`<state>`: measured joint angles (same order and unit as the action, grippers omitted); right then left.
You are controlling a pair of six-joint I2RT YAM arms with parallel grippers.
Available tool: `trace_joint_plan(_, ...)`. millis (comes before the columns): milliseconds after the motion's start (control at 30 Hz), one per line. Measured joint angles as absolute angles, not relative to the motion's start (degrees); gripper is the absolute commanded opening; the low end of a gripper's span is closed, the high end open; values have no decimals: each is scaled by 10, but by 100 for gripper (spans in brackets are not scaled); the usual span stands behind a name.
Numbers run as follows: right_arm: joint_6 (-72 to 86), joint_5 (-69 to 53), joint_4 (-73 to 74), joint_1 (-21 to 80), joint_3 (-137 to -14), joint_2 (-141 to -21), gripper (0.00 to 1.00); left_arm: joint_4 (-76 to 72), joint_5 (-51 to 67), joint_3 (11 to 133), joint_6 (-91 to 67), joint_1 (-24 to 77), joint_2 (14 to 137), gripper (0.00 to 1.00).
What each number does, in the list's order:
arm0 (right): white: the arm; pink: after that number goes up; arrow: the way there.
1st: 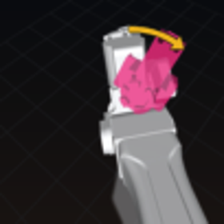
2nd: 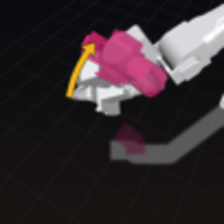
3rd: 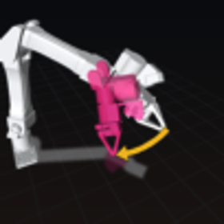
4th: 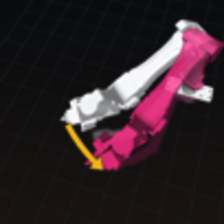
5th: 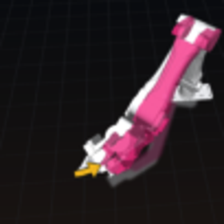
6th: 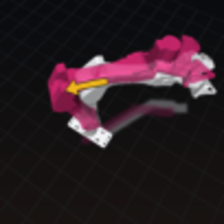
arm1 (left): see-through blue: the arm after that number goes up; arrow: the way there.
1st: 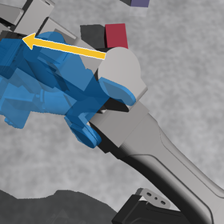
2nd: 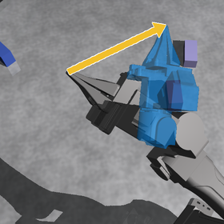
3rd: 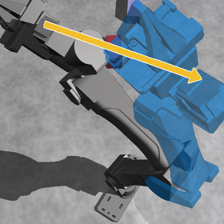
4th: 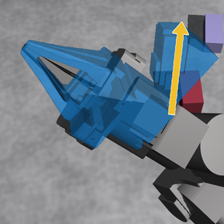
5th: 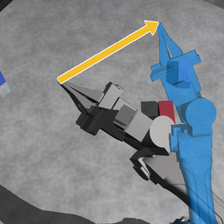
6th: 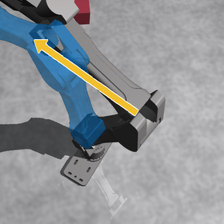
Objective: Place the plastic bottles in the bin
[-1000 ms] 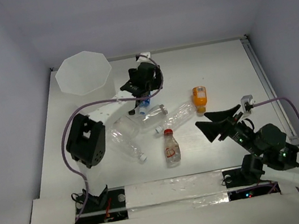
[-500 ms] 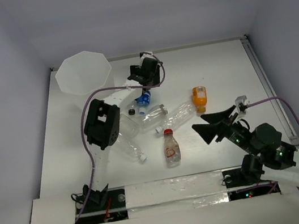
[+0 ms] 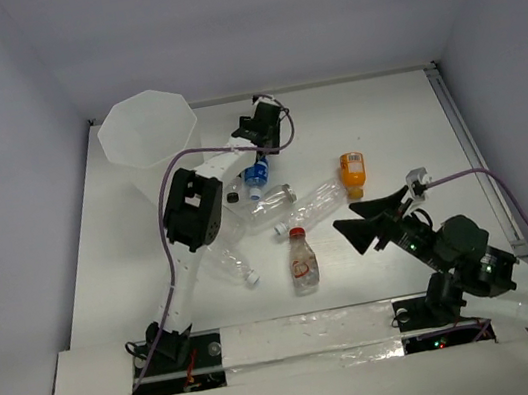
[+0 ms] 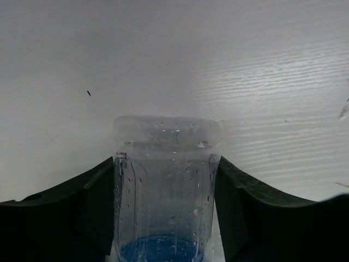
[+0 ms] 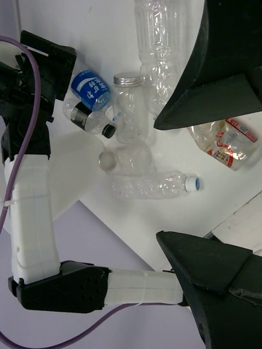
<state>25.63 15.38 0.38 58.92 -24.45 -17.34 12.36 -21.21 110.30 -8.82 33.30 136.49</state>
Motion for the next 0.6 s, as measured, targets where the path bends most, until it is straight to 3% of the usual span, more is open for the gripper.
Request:
trace_joint_plan(133,257,154,3,589,-244,-183,77,119,-194,1117,-88,329,1368,41)
trace_joint_plan(367,262,160,-6,589,-244,-193,47,85,-157,1105,-89,328,1351,37)
trace_joint_plan(600,257,123,-58,589,-245,-298,42,48,-108,1030,-101,328,1190,38)
